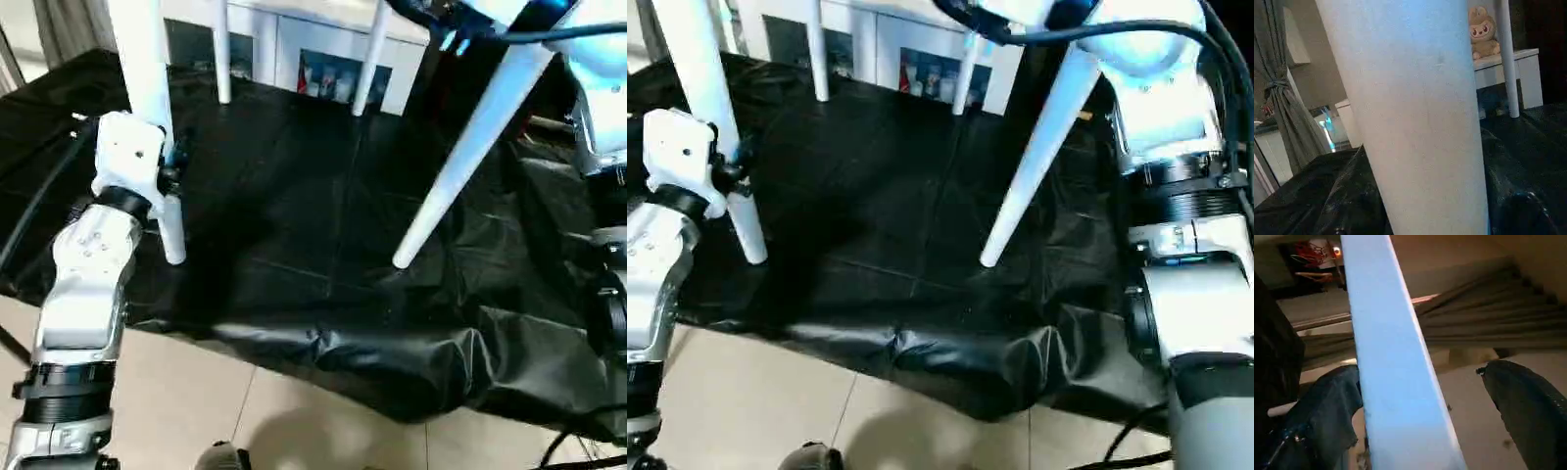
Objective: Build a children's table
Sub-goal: Flip table
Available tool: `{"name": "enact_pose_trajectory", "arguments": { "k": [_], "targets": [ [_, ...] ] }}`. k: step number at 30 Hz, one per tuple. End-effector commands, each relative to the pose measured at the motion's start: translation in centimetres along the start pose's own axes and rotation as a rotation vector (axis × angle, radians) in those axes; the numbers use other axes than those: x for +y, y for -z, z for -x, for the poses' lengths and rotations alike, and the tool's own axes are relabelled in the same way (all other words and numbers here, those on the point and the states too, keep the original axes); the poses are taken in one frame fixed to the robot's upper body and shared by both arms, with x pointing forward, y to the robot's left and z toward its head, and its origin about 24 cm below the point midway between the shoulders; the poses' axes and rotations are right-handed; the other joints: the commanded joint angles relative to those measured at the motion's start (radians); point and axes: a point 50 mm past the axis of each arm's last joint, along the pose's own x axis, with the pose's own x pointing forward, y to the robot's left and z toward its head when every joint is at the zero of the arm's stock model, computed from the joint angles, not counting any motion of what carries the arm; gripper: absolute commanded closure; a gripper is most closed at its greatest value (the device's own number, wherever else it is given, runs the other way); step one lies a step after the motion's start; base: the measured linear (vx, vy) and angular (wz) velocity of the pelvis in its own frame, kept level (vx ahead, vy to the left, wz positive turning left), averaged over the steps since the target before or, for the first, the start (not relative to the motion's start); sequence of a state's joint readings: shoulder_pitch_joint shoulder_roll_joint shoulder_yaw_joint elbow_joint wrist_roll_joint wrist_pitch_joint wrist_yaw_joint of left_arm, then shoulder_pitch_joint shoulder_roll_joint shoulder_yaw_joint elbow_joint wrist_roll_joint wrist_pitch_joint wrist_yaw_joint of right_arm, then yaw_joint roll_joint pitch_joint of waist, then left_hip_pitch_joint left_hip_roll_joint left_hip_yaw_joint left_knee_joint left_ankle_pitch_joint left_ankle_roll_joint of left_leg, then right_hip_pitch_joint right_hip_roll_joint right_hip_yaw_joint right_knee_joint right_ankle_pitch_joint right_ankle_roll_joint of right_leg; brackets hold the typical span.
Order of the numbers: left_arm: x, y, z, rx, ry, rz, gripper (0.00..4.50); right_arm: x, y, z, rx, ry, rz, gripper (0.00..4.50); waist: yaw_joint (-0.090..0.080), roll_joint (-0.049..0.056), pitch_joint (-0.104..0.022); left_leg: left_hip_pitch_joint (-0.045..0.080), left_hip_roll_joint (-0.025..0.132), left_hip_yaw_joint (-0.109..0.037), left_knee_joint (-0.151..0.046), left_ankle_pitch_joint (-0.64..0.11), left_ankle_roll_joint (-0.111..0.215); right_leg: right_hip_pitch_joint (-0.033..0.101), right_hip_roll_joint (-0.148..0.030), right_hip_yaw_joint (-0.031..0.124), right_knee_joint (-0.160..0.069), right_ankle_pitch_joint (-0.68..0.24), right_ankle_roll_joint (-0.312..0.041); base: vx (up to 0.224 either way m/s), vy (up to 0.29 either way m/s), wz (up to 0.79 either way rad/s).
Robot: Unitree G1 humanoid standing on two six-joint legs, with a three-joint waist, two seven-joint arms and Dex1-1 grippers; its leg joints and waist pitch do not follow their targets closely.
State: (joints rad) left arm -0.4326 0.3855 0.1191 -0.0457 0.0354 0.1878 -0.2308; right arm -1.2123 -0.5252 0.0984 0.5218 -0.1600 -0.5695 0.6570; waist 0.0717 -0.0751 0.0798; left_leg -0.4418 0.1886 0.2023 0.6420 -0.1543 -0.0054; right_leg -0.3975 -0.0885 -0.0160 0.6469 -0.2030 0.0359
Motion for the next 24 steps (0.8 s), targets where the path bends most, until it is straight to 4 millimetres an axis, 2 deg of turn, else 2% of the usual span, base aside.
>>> {"name": "enact_pose_trajectory", "arguments": {
  "k": [1,3,5,6,7,9,11,12,16,19,21,22,24],
  "targets": [
    [-2.1,0.5,-0.1,0.046,0.134,-0.097,2.52,-1.3,-2.1,-0.6,-0.095,0.013,0.1,0.1,-0.005,0.036,-0.093,0.066,0.035,-0.026,-0.086,-0.337,-0.092,0.007,-0.027,0.011,-0.054,-0.052,-0.194,0.0,0.0,0.0],
    [-2.1,0.5,-0.1,0.047,0.134,-0.098,2.52,-1.2,-2.2,-0.6,-0.117,0.015,0.104,0.1,-0.005,0.035,-0.091,0.068,0.036,-0.026,-0.088,-0.362,-0.095,0.003,-0.028,0.013,-0.058,-0.087,-0.189,0.0,0.0,0.0],
    [-2.2,0.5,-0.1,0.05,0.133,-0.099,2.52,-0.9,-2.9,-0.5,-0.201,0.03,0.144,0.04,-0.002,0.037,-0.086,0.073,0.038,-0.027,-0.091,-0.427,-0.112,-0.006,-0.03,0.013,-0.067,-0.161,-0.172,0.0,0.0,0.0],
    [-2.1,0.5,-0.1,0.054,0.13,-0.098,2.52,-0.7,-3.7,-0.2,-0.285,0.059,0.129,0.0,-0.005,0.035,-0.082,0.078,0.037,-0.028,-0.093,-0.495,-0.126,-0.013,-0.028,0.013,-0.075,-0.226,-0.156,0.0,0.0,0.0],
    [-2.1,0.5,-0.1,0.055,0.125,-0.098,2.52,-0.6,-4.2,0.1,-0.33,0.087,0.107,0.0,-0.006,0.035,-0.083,0.08,0.038,-0.034,-0.097,-0.536,-0.134,-0.014,-0.028,0.012,-0.076,-0.256,-0.139,0.0,0.0,0.0],
    [-2.0,0.5,-0.1,0.057,0.121,-0.098,2.52,-0.5,-4.7,0.4,-0.377,0.117,0.032,0.0,-0.008,0.039,-0.085,0.081,0.038,-0.038,-0.101,-0.545,-0.133,-0.015,-0.024,0.011,-0.076,-0.232,-0.124,0.0,0.0,0.0],
    [-2.0,0.6,-0.1,0.059,0.119,-0.098,2.52,0.1,-4.9,0.5,-0.389,0.092,-0.095,0.0,-0.011,0.039,-0.085,0.082,0.037,-0.039,-0.104,-0.55,-0.128,-0.013,-0.018,0.011,-0.075,-0.213,-0.126,0.0,0.0,0.0],
    [-2.0,0.6,-0.1,0.06,0.118,-0.098,2.52,0.5,-4.9,0.5,-0.39,0.065,-0.158,0.0,-0.009,0.041,-0.086,0.081,0.039,-0.041,-0.105,-0.551,-0.131,-0.012,-0.02,0.011,-0.074,-0.213,-0.128,0.0,0.0,0.0],
    [-1.9,0.8,0.0,0.067,0.109,-0.104,2.52,4.1,-4.6,1.5,-0.34,-0.063,-0.228,0.0,-0.004,0.038,-0.086,0.079,0.038,-0.04,-0.109,-0.548,-0.151,-0.013,-0.027,0.011,-0.08,-0.232,-0.123,0.0,0.0,0.0],
    [-1.7,1.0,-0.1,0.071,0.095,-0.098,2.52,6.2,-3.7,2.5,-0.284,-0.055,-0.312,0.0,-0.006,0.033,-0.087,0.077,0.035,-0.043,-0.108,-0.575,-0.16,-0.013,-0.03,0.011,-0.085,-0.288,-0.118,0.0,0.0,0.0],
    [-1.7,1.1,-0.1,0.072,0.096,-0.082,2.52,7.9,-2.8,3.4,-0.217,-0.016,-0.399,0.0,-0.006,0.032,-0.086,0.08,0.035,-0.044,-0.108,-0.589,-0.16,-0.018,-0.03,0.011,-0.09,-0.311,-0.113,0.0,0.0,0.0],
    [-1.7,1.1,-0.1,0.072,0.097,-0.079,2.52,8.1,-2.7,3.5,-0.206,-0.01,-0.412,0.0,-0.006,0.033,-0.086,0.081,0.035,-0.044,-0.109,-0.592,-0.161,-0.019,-0.031,0.012,-0.091,-0.316,-0.112,0.0,0.0,0.0],
    [-2.0,1.2,-0.1,0.074,0.119,-0.003,1.96,11.4,-0.6,5.1,-0.017,0.059,-0.557,0.0,-0.009,0.035,-0.084,0.079,0.033,-0.048,-0.112,-0.607,-0.167,-0.02,-0.029,0.011,-0.093,-0.339,-0.11,0.0,0.0,0.0]
  ]
}}
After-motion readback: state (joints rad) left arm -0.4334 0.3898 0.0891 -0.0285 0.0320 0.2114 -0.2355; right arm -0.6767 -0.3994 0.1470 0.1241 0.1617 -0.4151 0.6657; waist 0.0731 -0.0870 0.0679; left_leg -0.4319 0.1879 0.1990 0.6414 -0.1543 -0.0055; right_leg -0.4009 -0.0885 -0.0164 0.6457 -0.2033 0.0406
